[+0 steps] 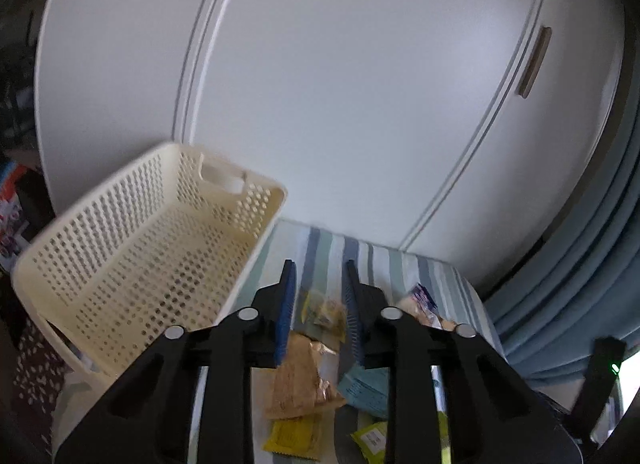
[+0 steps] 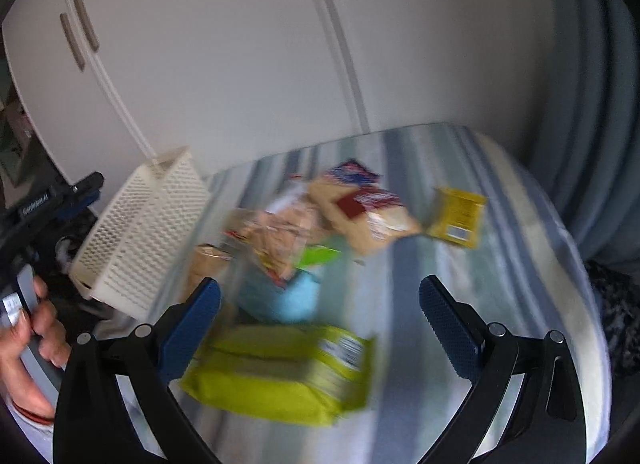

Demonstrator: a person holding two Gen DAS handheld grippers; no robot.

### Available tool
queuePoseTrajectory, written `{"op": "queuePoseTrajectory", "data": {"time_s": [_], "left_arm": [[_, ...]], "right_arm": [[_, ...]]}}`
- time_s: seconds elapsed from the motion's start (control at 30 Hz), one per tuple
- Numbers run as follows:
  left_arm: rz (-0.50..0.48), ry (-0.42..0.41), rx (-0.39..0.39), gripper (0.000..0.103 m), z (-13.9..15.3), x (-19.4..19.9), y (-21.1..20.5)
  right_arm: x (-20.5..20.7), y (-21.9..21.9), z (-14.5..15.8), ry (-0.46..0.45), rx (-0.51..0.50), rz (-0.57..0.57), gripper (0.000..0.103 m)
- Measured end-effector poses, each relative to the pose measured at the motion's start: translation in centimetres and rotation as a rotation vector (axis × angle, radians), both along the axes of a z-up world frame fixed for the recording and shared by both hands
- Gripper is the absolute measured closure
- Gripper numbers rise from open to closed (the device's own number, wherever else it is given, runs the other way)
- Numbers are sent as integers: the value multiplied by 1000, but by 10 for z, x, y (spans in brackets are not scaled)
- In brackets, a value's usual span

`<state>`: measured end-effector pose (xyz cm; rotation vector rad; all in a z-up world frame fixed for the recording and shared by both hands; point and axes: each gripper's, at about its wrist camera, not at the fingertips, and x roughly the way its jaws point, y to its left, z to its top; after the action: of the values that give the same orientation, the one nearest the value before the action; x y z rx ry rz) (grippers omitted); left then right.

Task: Organize snacks
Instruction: 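Move the left tool toward the brown paper bread bag, then grasp the brown paper bread bag with the left tool and lift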

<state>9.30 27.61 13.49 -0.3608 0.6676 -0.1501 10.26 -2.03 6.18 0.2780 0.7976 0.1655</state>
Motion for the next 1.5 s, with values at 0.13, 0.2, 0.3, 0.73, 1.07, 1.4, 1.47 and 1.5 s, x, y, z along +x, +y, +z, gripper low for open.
{"op": "queuePoseTrajectory", "data": {"time_s": [0.13,0.2,0.3,0.73,1.07,1.4,1.47,1.5], "left_arm": [[-35,42,5,13,-11,7,-11],[-54,60,16,12,-16,9,-18],[-55,90,24,11,-25,14,-22],[-9,135,24,6,-36,21,-15],[-84,193,90,4,-54,29,-45],[-158,215,272,3,-80,31,-92],[-166,241,257,3,-87,31,-93],[-164,256,247,3,-91,32,-91]], "right_arm": [[33,19,-6,72,83,33,5],[54,28,-13,130,125,38,5],[80,36,-23,196,162,15,5],[123,57,-55,310,75,-49,5],[105,40,-45,212,58,-35,48],[61,17,-19,-10,50,-50,53],[61,18,-11,-47,1,-42,53],[59,18,-10,-52,-6,-36,53]]}}
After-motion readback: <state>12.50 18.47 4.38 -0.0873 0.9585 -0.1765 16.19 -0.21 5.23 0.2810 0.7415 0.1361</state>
